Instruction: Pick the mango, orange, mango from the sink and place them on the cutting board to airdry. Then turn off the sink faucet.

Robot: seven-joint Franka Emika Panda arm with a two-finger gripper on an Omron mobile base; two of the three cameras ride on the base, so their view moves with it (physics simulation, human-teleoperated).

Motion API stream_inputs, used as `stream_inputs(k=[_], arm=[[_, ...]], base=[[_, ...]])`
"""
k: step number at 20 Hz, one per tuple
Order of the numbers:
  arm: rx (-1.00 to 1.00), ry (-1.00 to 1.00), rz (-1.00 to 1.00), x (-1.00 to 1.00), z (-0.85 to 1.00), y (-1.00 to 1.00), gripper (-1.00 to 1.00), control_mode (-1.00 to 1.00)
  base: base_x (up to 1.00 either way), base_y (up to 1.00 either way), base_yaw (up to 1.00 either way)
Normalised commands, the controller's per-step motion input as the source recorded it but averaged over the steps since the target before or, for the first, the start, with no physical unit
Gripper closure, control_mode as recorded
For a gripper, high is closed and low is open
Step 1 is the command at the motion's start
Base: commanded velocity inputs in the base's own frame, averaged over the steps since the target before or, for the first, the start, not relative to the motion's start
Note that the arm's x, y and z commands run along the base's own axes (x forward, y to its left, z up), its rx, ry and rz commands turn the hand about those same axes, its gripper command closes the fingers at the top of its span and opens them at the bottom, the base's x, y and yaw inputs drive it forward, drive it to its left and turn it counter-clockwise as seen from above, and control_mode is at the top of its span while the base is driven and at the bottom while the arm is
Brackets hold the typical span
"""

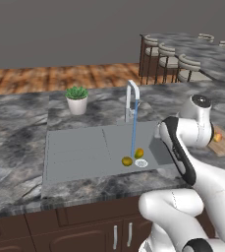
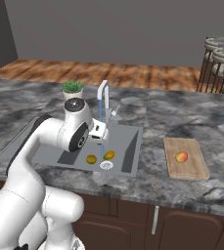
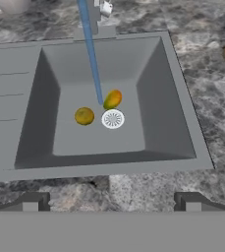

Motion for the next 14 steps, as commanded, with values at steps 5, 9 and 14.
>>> stream_inputs(k=[5, 9, 14], arm=[[0.0, 0.06, -0.04, 0.22, -0.16, 0.03, -1.0, -1.0], [0.0, 0.02, -0.01, 0.13, -0.15, 0.0, -1.0, -1.0], [0.0, 0.01, -0.01, 0.15, -0.23, 0.0, -1.0, -1.0]], base=[[0.0, 0.0, 0.0], [0.0, 0.0, 0.0], [0.0, 0.0, 0.0]])
